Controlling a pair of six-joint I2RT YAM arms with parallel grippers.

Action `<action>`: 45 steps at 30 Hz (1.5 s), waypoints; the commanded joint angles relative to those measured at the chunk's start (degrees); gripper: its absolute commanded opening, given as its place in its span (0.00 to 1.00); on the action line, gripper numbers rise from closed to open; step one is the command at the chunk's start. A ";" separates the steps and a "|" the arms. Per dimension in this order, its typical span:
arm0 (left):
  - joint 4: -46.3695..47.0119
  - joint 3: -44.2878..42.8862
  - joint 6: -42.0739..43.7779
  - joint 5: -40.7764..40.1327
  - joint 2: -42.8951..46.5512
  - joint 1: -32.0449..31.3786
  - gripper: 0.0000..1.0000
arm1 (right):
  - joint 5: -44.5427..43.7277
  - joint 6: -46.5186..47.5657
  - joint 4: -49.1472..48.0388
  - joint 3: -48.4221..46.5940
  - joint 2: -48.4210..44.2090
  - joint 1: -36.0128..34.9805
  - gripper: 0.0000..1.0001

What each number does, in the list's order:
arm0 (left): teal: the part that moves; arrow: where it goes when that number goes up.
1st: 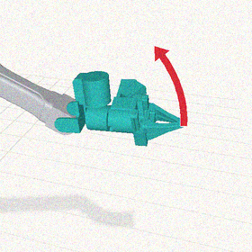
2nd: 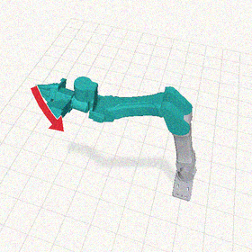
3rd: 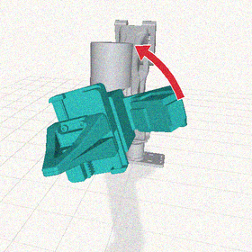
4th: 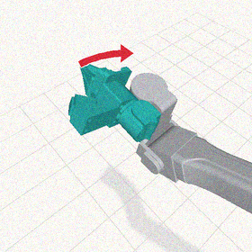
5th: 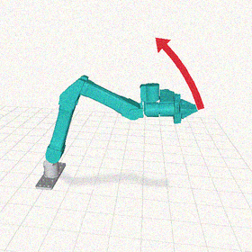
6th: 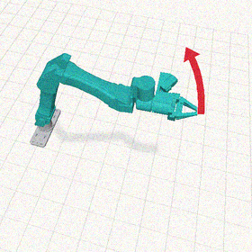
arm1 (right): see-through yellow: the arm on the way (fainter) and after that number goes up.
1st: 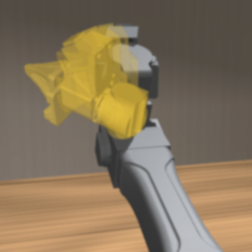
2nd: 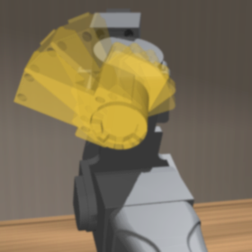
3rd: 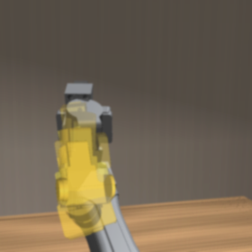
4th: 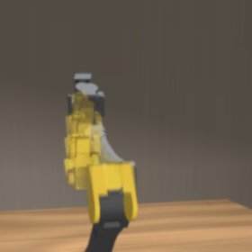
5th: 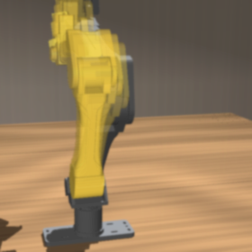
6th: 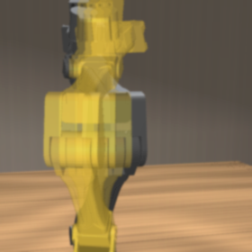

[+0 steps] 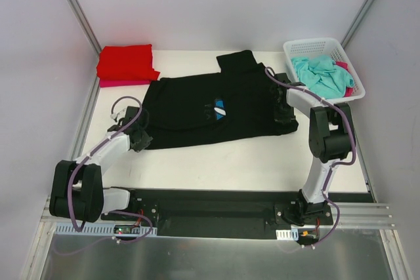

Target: Fold and stack the t-shirts

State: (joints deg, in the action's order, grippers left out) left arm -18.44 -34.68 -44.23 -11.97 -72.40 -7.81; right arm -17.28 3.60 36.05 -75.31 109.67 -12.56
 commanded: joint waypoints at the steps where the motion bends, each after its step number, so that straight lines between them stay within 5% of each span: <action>1: -1.60 -4.25 3.70 3.43 2.00 -0.88 0.00 | 0.22 -0.78 3.14 -2.30 -6.20 -0.18 0.01; 5: -1.60 -11.89 7.04 3.89 1.83 -3.34 0.04 | 1.63 -0.96 5.78 -4.23 -9.47 -2.11 0.03; 9: -4.49 -18.84 9.51 -2.00 -3.35 -6.07 0.45 | 3.39 -1.40 7.01 -4.06 -11.66 -2.91 0.14; 14: -6.79 -25.17 8.98 -2.27 -11.60 -5.72 0.54 | 4.18 -1.49 6.93 -2.13 -14.04 -3.53 0.16; 17: -8.80 -27.20 8.11 -2.97 -14.08 -5.46 0.70 | 4.01 -0.78 7.19 -1.86 -14.48 -3.53 0.17; 37: -12.33 -30.62 2.74 -3.59 -20.40 2.89 0.66 | 6.11 0.01 6.49 -1.42 -14.74 -3.26 0.13; 45: -11.18 -32.30 1.51 -2.89 -24.89 2.89 0.53 | 7.78 0.36 6.31 -1.25 -14.92 -2.91 0.10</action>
State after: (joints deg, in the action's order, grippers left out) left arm -29.41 -64.77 -41.19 -15.03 -95.94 -5.04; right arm -10.98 3.42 41.87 -76.38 97.65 -15.94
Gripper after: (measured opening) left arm 0.575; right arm 0.112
